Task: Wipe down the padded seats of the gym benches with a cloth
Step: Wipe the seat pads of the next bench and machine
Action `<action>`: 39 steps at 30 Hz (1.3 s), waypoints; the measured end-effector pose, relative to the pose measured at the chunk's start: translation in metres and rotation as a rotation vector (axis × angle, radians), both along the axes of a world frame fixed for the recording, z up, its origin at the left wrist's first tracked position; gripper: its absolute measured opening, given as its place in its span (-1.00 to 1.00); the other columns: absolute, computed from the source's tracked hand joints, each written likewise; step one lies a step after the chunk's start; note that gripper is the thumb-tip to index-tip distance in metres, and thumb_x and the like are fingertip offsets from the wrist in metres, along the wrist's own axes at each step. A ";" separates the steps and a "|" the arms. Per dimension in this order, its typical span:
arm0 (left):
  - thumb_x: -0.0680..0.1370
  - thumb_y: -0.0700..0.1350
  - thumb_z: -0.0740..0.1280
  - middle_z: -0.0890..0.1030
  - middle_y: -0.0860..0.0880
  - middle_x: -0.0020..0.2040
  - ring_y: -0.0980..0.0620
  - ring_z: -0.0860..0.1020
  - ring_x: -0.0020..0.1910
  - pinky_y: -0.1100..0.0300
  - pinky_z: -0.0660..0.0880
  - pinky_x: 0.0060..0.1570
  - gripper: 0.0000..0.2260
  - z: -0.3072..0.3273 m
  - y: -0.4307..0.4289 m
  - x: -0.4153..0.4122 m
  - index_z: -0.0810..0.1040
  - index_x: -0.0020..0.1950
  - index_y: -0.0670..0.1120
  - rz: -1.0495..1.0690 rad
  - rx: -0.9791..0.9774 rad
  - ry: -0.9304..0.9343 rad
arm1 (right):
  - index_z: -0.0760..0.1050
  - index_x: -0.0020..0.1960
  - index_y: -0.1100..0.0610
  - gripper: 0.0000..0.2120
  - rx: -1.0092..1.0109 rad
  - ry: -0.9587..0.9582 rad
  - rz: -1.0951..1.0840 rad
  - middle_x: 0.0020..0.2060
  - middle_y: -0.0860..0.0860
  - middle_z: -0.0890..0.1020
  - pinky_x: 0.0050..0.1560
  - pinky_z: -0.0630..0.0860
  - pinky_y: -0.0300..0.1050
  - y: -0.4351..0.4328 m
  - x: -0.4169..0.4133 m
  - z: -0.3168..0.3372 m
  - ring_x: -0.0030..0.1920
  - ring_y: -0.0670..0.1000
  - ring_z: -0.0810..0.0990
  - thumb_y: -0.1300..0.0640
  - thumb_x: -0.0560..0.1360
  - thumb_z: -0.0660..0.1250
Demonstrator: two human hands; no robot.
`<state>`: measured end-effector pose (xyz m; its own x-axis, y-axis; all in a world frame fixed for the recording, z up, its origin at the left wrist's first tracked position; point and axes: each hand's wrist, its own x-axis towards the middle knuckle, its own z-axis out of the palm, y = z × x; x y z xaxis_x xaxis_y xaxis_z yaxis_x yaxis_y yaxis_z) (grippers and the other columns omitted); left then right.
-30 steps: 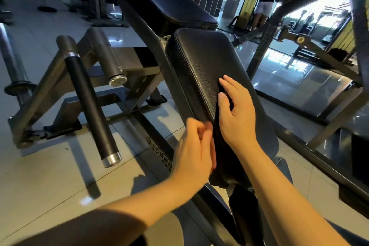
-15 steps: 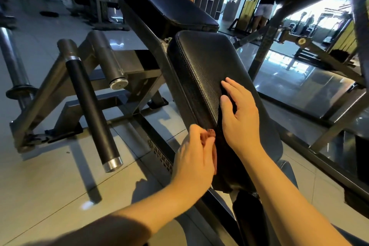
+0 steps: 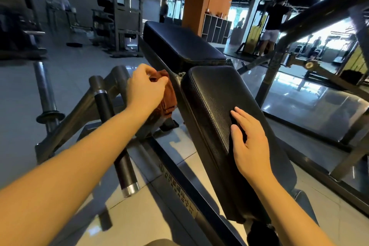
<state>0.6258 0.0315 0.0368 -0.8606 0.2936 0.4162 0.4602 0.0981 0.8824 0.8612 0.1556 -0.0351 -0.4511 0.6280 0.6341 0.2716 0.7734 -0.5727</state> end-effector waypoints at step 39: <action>0.56 -0.22 0.45 0.67 0.21 -0.09 0.32 0.63 -0.03 0.45 0.48 -0.01 -0.84 -0.090 -0.017 0.143 0.59 -0.04 0.05 -0.557 -0.018 0.026 | 0.39 0.52 0.04 -0.62 -0.086 -0.046 0.046 0.50 -0.08 0.42 0.56 0.26 -0.02 -0.012 0.032 -0.013 0.50 -0.10 0.34 0.08 0.73 0.09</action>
